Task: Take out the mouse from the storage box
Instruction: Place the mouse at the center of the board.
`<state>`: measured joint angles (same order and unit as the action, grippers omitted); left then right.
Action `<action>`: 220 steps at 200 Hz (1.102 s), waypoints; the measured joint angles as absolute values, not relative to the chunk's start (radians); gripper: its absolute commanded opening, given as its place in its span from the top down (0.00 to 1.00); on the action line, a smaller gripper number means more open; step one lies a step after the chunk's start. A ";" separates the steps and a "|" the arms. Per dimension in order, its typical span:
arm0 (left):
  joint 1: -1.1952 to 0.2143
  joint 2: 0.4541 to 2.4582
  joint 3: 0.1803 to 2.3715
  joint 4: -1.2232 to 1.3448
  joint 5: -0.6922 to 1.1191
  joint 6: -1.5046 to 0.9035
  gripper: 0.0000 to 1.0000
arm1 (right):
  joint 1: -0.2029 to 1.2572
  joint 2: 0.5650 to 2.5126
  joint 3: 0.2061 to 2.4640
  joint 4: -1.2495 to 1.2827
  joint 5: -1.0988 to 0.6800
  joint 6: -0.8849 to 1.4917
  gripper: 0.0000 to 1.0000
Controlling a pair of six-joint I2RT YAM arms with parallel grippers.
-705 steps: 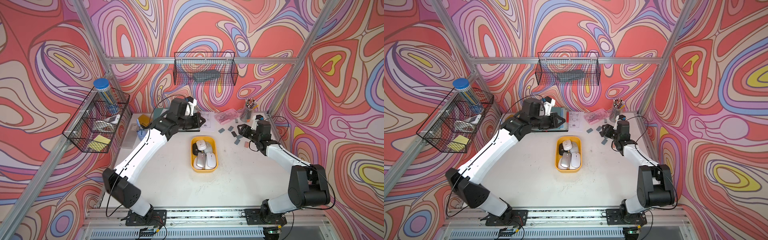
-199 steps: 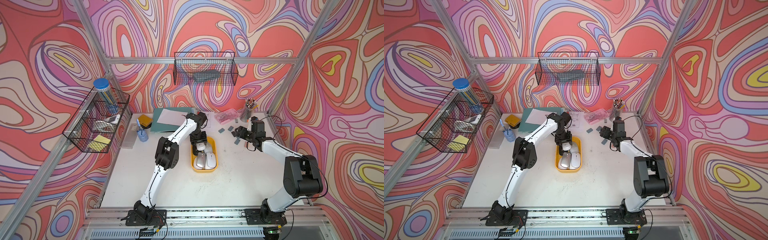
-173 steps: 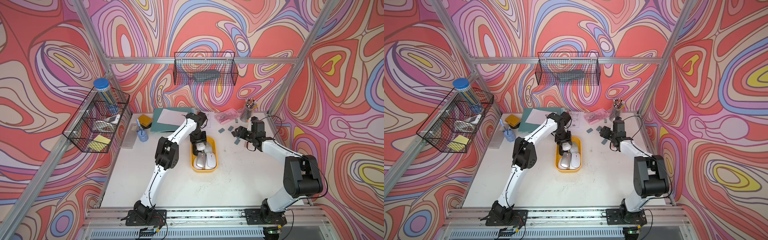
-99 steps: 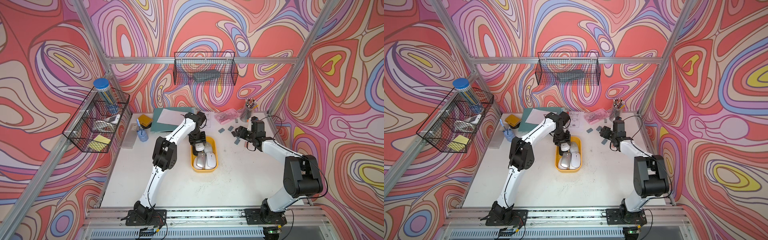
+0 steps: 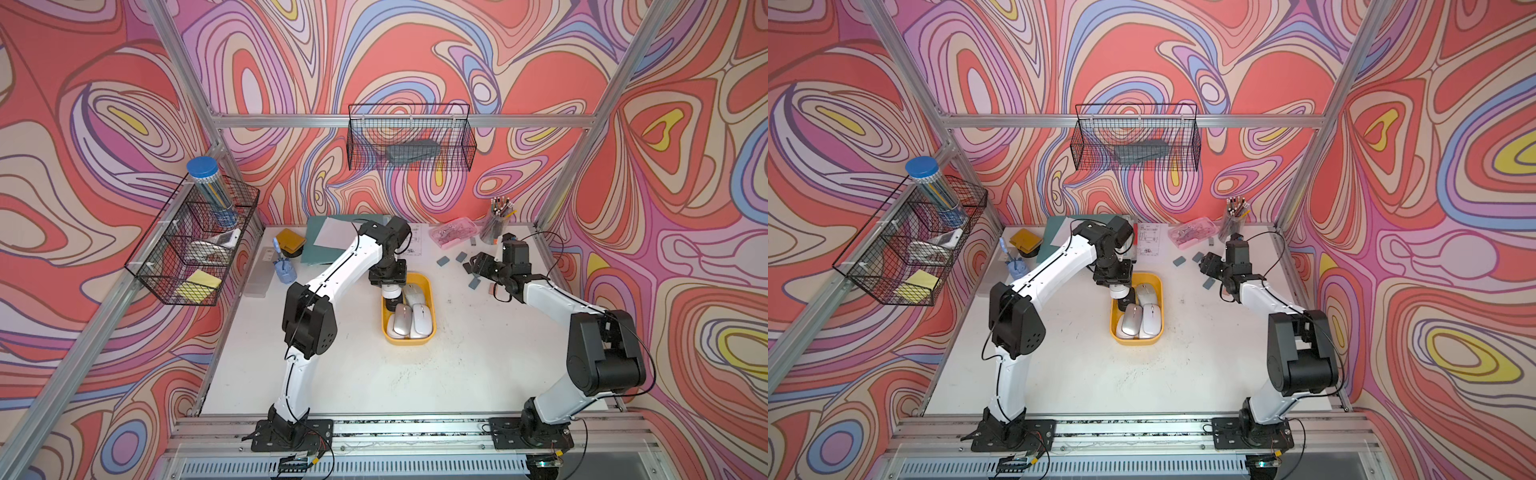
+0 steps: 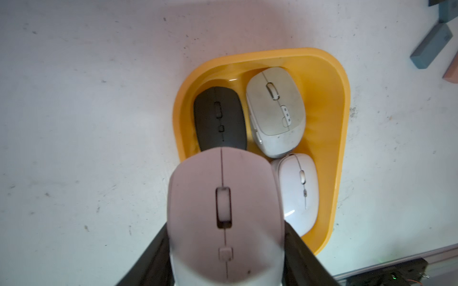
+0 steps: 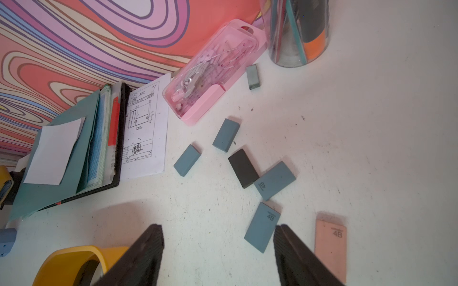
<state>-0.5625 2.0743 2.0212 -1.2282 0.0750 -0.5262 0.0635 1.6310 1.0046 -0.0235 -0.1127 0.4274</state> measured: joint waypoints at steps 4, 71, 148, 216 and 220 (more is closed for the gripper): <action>-0.561 2.054 1.998 -1.226 0.058 -0.521 0.56 | 0.064 1.631 1.005 -0.023 -0.113 0.427 0.28; -0.477 1.869 1.584 -1.098 -0.099 -0.438 0.54 | 0.069 1.631 1.012 -0.025 -0.120 0.427 0.29; -0.391 2.019 1.506 -0.995 -0.081 -0.392 0.48 | 0.078 1.631 1.016 -0.035 -0.119 0.424 0.29; -0.391 2.038 1.503 -1.017 -0.037 -0.408 0.24 | 0.118 1.645 1.043 -0.069 -0.109 0.403 0.28; -0.391 2.039 1.503 -1.018 -0.032 -0.409 0.23 | 0.123 1.646 1.047 -0.073 -0.105 0.401 0.28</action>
<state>-0.3908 2.0392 1.5032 -1.0183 -0.0319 -0.4091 0.1226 1.6459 1.0466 -0.0734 -0.1051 0.4007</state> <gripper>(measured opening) 0.733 0.722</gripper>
